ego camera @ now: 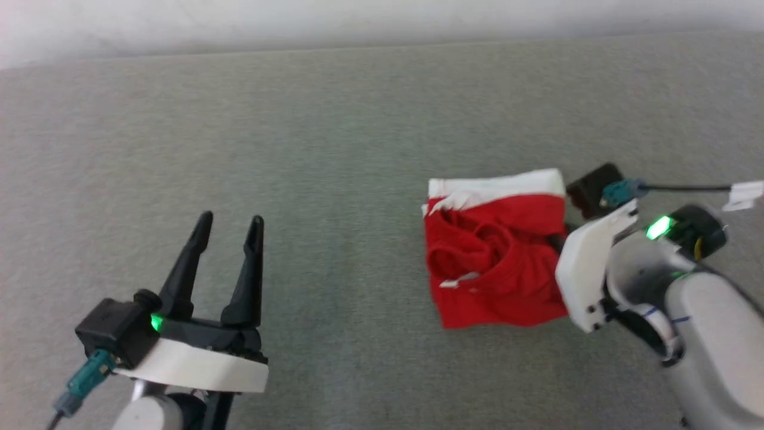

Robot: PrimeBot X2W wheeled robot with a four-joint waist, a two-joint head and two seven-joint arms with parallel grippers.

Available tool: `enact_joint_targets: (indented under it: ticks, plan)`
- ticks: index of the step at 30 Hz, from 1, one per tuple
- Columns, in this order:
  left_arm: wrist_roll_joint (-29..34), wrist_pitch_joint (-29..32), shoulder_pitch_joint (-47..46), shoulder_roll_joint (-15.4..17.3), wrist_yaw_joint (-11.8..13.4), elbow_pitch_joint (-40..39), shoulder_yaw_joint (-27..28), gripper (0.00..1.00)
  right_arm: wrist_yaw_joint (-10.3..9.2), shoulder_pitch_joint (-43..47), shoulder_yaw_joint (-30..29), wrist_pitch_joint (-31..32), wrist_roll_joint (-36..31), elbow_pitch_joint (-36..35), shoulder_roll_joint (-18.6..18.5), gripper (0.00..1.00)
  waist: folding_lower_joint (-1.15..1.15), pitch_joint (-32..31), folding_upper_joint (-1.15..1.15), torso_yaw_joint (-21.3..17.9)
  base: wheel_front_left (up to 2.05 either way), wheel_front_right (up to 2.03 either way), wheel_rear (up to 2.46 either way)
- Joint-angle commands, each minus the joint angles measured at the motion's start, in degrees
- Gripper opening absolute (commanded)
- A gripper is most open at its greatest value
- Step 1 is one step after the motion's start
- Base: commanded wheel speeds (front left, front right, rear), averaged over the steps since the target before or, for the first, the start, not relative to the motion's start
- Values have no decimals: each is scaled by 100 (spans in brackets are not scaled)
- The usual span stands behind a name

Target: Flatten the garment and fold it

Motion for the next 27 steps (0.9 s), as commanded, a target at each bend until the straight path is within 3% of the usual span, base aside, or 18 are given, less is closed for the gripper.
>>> enact_joint_targets:
  ticks: [1,12,19,27]
  plan:
    - [43,55,-126,87,31,-80,49,100,-12,-192,27,50,-34,-144,-191,0,-1,295,0,-704,0,0,0]
    - [223,441,-238,494,153,-629,202,100,-12,-835,323,325,-87,-540,-1365,0,-1,781,0,-1640,0,0,0]
    - [304,689,-309,769,246,-1098,395,100,-12,-1210,336,124,-83,-471,-2181,0,-1,1177,0,-1888,0,0,0]
    - [482,890,-505,1023,314,-1659,529,100,-12,-1524,227,-323,-179,-137,-2745,0,-1,1639,0,-1980,0,0,0]
